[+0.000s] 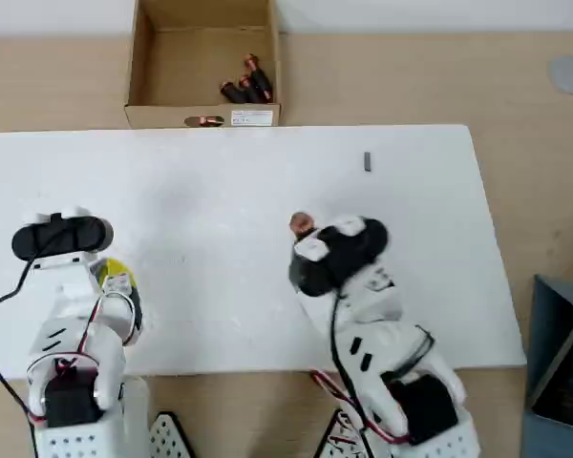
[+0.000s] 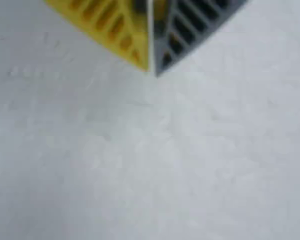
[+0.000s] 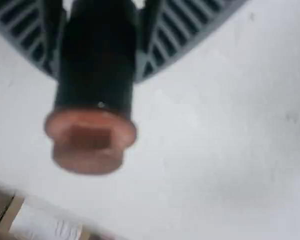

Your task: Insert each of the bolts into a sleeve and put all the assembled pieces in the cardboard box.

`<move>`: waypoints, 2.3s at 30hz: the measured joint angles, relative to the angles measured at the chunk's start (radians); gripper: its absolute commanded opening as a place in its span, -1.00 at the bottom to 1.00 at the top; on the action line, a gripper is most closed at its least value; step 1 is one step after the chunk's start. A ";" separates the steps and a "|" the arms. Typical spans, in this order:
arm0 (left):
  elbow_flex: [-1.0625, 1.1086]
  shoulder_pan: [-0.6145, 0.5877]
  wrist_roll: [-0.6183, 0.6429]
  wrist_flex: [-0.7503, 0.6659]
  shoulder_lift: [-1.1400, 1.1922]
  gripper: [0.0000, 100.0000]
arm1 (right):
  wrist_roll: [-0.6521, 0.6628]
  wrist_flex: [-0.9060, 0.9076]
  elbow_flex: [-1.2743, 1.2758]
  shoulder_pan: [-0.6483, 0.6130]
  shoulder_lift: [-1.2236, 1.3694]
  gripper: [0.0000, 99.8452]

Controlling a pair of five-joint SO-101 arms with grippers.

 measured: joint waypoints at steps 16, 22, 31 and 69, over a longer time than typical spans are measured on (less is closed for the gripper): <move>0.190 -0.052 -0.054 -0.051 0.000 -1.00 | -0.017 -0.212 -0.675 0.063 0.919 -0.98; 0.198 -0.052 -0.054 -0.069 0.002 -0.99 | 0.049 -0.351 -0.881 0.063 1.264 -0.98; 0.198 -0.052 -0.054 -0.069 0.002 -0.99 | 0.236 -0.502 -1.217 0.061 1.754 -0.98; 0.198 -0.052 -0.055 -0.069 0.002 -0.99 | 0.615 -0.374 -2.292 0.060 2.756 -0.70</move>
